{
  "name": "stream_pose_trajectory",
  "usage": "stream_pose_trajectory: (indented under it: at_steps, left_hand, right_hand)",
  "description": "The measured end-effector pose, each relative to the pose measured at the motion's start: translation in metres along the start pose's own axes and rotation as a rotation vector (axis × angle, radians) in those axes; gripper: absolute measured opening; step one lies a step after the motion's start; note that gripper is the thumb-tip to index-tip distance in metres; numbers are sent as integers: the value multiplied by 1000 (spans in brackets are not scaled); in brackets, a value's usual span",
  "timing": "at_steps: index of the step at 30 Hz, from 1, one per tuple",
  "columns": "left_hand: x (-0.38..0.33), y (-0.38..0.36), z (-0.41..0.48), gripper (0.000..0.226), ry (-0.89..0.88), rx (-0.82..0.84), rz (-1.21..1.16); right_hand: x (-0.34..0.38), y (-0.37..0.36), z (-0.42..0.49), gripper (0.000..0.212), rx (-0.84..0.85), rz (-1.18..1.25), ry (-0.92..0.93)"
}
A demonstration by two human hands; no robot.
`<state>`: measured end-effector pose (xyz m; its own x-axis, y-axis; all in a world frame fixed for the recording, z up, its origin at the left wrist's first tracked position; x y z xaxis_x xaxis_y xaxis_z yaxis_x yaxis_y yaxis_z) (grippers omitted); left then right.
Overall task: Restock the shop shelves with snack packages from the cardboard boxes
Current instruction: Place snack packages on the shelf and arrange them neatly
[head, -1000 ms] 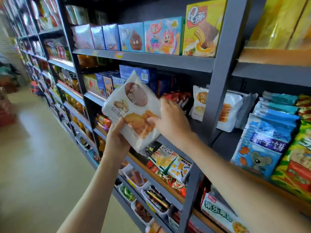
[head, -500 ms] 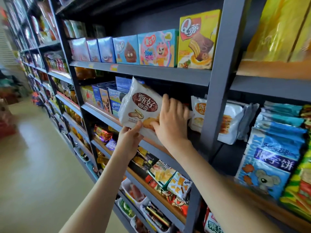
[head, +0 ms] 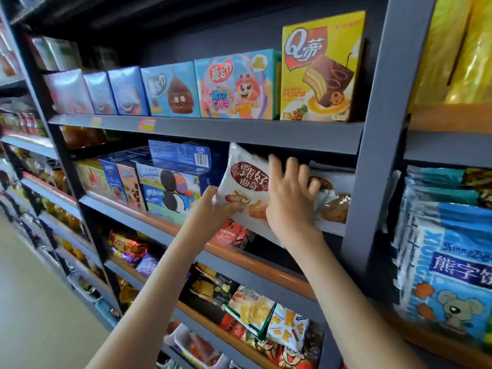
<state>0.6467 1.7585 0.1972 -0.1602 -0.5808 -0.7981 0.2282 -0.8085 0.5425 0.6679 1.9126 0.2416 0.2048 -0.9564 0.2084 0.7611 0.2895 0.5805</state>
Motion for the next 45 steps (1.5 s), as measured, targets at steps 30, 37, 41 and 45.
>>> stream_pose_trajectory:
  at_steps: [30,37,41,45]
  left_hand:
    - [-59,-121,76,77,-261,384,241]
    - [-63,-130,85,97,17,589,-333]
    - [-59,-134,89,86,46,565,-488]
    - [-51,-136,85,74,77,581,-579]
  right_hand:
    - [-68,-47,-28,110,203,-294,-685]
    - [-69,-59,-26,127,346,-247,-665]
    - [-67,-63,-24,117,325,-215,-574]
    - [-71,-64,-27,111,311,-195,-514]
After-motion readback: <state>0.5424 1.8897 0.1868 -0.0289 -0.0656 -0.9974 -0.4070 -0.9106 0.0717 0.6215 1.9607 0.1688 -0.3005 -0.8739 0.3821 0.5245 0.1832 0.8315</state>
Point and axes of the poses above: each hand's wrist, its own z-axis towards the middle knuckle, its own y-axis out of the back of the hand, x = y × z, the point moved 4 cm from there along z, towards the middle knuckle, and after that the axes turned 11 degrees about z, right-handed, at the moved point
